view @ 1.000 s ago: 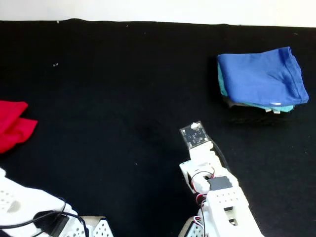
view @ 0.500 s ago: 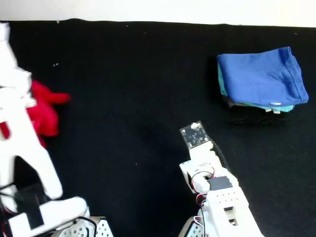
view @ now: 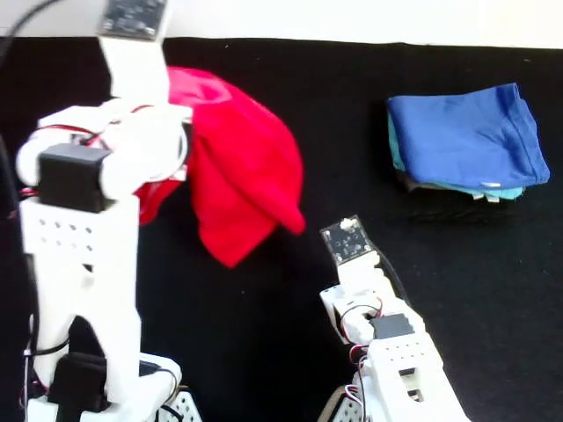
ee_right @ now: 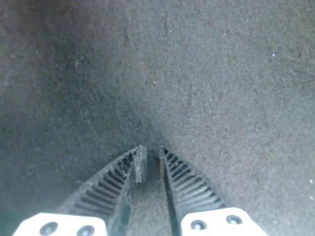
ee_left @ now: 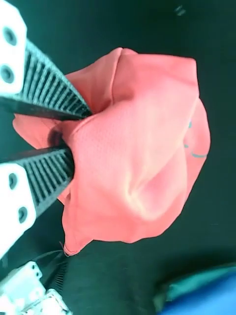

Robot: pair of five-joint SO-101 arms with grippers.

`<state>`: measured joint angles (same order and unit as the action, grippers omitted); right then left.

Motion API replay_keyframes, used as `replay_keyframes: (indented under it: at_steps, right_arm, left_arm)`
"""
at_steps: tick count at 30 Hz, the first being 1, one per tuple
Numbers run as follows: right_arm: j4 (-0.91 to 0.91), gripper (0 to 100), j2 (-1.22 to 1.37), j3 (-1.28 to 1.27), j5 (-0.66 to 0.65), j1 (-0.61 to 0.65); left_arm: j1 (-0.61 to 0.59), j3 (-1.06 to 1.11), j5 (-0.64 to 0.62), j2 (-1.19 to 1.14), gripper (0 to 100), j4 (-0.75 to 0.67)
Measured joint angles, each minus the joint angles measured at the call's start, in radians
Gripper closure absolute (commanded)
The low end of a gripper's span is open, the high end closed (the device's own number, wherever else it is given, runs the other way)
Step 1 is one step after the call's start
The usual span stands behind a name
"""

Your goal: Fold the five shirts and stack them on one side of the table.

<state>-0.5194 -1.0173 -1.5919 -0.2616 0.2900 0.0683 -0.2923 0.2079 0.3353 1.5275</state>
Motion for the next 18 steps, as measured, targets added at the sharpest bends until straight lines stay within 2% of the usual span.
replay_keyframes:
  at_steps: [4, 7, 11, 18]
  right_arm:
    - [0.000, 94.0, 0.000, 0.000, -0.002, 0.000]
    - [0.000, 94.0, 0.000, 0.000, -0.002, 0.000]
    - [0.000, 94.0, 0.000, 0.000, -0.002, 0.000]
    - [0.000, 94.0, 0.000, 0.000, -0.002, 0.000]
  left_arm:
    - [-0.011, 0.232, 0.000, 0.000, 98, -0.068]
    - [-0.069, 0.450, 0.000, 0.000, 88, -0.170]
    - [-0.209, 0.680, 0.000, -0.002, 77, -0.310]
    - [-0.480, 0.732, 0.000, -0.002, 77, -0.411]
